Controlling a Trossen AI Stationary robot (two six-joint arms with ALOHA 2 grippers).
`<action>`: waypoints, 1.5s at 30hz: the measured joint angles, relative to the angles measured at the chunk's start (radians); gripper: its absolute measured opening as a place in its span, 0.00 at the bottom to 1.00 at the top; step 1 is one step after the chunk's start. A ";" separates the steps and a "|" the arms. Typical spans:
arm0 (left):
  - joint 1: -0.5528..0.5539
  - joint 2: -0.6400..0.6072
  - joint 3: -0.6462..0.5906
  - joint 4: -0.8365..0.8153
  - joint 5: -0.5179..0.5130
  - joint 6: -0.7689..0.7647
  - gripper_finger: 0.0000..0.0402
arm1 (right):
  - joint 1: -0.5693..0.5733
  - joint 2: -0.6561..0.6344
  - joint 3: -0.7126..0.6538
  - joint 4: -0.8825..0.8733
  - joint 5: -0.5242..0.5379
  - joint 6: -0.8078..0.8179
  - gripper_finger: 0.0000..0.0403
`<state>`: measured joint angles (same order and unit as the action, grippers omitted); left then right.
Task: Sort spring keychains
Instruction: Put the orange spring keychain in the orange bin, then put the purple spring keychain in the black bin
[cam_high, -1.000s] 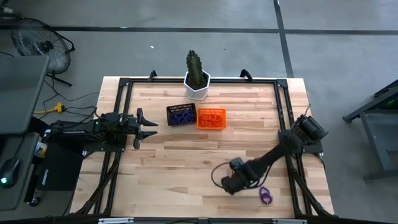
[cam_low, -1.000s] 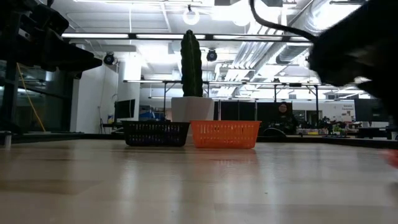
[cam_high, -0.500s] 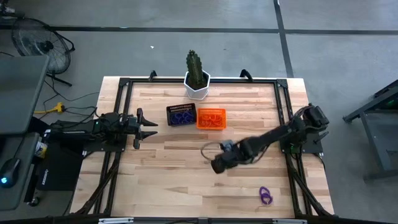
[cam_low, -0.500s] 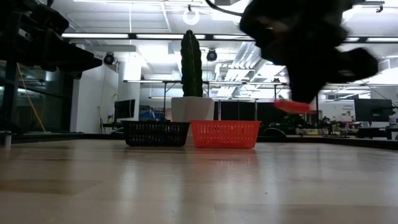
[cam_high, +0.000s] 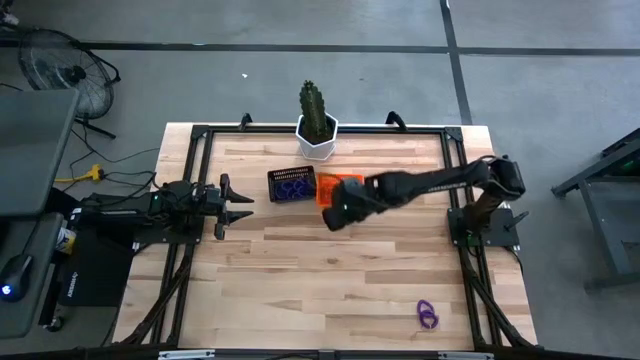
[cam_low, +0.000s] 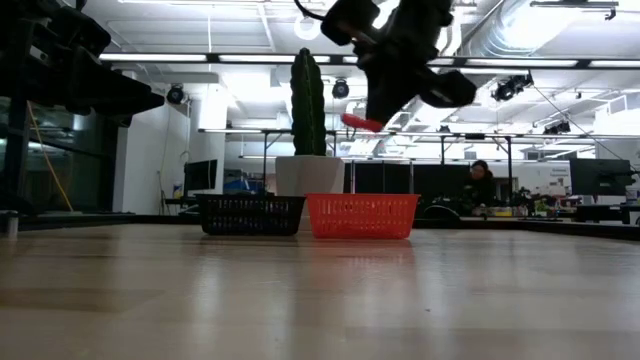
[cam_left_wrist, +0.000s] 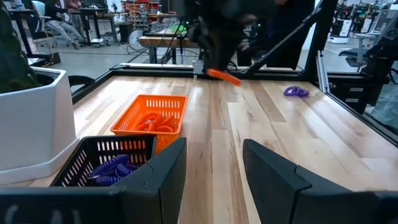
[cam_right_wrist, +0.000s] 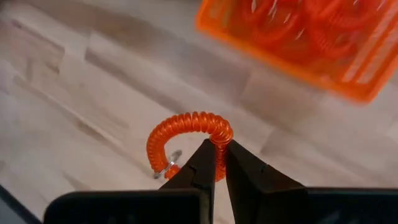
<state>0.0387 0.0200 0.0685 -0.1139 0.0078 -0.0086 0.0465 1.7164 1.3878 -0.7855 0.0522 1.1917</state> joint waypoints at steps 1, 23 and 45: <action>0.000 0.000 0.000 0.000 0.000 0.000 0.39 | -0.017 0.000 0.017 -0.017 0.001 -0.016 0.05; 0.000 0.000 0.000 0.000 0.000 0.000 0.39 | -0.287 0.314 0.382 -0.363 -0.074 -0.179 0.05; 0.000 0.000 0.000 0.000 0.000 0.000 0.39 | -0.335 0.385 0.382 -0.407 -0.036 -0.179 0.22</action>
<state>0.0388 0.0200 0.0684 -0.1139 0.0078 -0.0086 -0.2890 2.1017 1.7699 -1.1929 0.0164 1.0122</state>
